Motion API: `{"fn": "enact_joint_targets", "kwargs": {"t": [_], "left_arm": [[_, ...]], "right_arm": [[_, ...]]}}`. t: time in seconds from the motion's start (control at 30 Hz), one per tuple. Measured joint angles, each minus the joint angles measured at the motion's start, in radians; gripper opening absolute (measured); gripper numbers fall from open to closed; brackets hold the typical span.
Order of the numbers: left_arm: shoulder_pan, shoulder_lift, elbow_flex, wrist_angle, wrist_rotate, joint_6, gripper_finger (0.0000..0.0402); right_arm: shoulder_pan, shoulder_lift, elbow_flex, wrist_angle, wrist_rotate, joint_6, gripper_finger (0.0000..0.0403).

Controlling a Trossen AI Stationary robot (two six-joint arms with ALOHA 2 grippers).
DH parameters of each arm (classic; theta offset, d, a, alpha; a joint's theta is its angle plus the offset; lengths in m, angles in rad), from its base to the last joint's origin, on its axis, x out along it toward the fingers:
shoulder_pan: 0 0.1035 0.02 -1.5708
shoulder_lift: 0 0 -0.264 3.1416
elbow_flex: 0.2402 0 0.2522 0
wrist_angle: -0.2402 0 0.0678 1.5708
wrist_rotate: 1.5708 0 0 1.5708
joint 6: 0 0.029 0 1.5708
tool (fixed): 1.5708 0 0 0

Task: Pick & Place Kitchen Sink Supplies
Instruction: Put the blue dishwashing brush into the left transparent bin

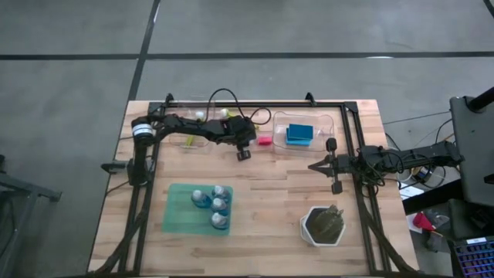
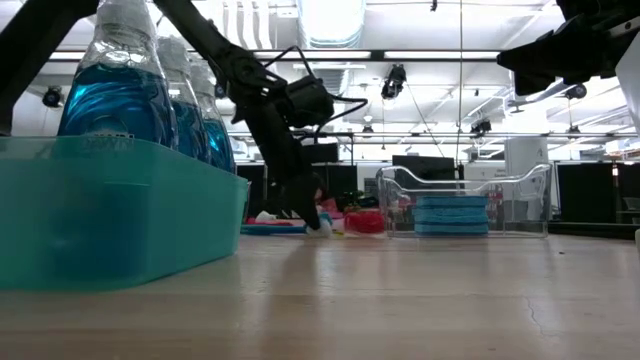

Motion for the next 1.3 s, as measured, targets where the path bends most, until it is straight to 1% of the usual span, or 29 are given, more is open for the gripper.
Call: {"fn": "enact_joint_targets", "kwargs": {"t": [0.13, 0.2, 0.3, 0.47, 0.73, 0.83, 1.0, 1.17, 1.3], "left_arm": [[0.0, -0.021, -0.001, -0.036, 0.012, -0.008, 0.0028], [-0.002, -0.034, -0.001, -0.057, 0.014, -0.027, 0.0034], [-0.006, -0.062, -0.001, -0.059, 0.014, -0.035, 0.0037], [-0.008, -0.093, 0.012, -0.055, 0.018, -0.049, 0.0028], [-0.01, -0.172, 0.045, -0.059, 0.016, -0.053, 0.0036], [-0.01, -0.233, 0.05, -0.063, 0.013, -0.073, 0.0032], [0.002, -0.379, 0.056, -0.124, -0.02, -0.167, 0.0038], [0.042, -0.538, 0.056, -0.152, -0.065, -0.177, 0.004], [0.082, -0.637, 0.055, -0.211, -0.069, -0.241, 0.0036]], "right_arm": [[0.0, 0.0, 0.0, 0.0, 0.0, 0.0, 0.0008], [0.0, 0.0, 0.0, 0.0, 0.0, 0.002, 0.0008], [0.0, 0.0, 0.0, 0.0, 0.0, 0.0, 0.0008], [0.0, 0.0, 0.0, 0.0, 0.0, 0.001, 0.0008], [0.0, -0.001, 0.0, -0.001, 0.0, 0.0, 0.0008], [0.0, 0.0, 0.0, -0.001, 0.0, 0.002, 0.0008], [0.0, 0.0, 0.0, -0.001, 0.0, 0.002, 0.0008], [0.0, 0.001, 0.0, -0.001, 0.0, 0.002, 0.0008], [0.0, 0.0, 0.0, -0.001, 0.0, 0.002, 0.0008]]}}
